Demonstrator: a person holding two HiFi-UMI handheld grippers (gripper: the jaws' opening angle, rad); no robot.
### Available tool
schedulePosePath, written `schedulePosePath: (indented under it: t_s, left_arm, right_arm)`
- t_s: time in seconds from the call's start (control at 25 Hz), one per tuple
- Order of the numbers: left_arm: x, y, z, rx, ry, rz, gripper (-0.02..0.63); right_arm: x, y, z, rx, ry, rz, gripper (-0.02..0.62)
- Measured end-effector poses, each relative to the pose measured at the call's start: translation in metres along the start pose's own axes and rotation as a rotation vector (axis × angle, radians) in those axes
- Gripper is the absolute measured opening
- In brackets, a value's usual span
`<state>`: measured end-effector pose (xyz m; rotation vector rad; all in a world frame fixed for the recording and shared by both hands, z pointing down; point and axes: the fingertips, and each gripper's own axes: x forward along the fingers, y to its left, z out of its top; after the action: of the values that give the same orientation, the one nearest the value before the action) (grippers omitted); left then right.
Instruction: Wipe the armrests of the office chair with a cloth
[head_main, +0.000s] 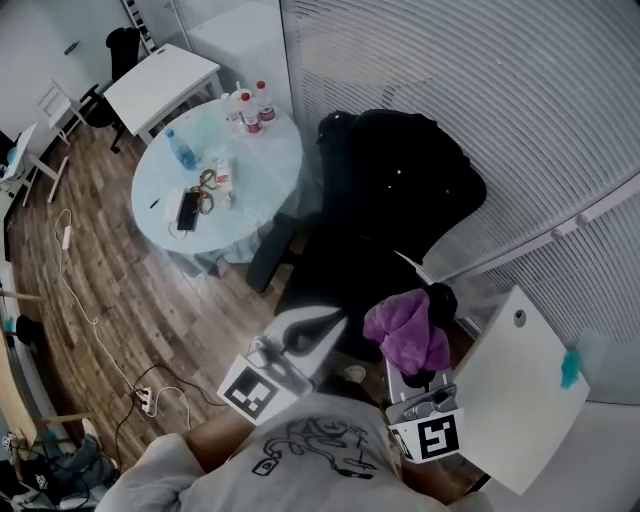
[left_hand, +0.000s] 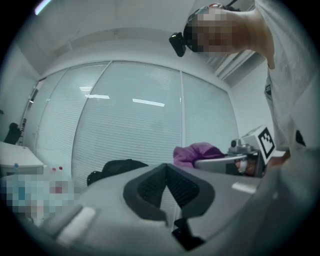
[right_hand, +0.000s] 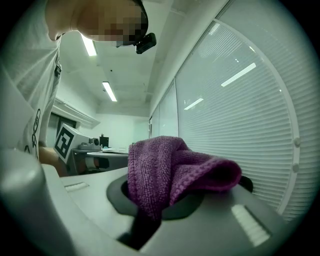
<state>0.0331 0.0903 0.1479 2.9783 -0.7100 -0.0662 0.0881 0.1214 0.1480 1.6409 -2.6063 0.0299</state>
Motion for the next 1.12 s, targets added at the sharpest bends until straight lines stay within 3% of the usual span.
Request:
schedulePosePath:
  t_s: [0.64,1.12]
  left_arm:
    - [-0.158,0.185,0.018,0.012,-0.007,0.101,0.002]
    - [-0.228,0.265,0.007,-0.021,-0.002,0.133,0.002]
  right_arm:
    - [0.191,0.157,0.013,-0.030,0.001,0.131,0.041]
    - [0.271,0.224,0.005,-0.043,0.037,0.157,0.041]
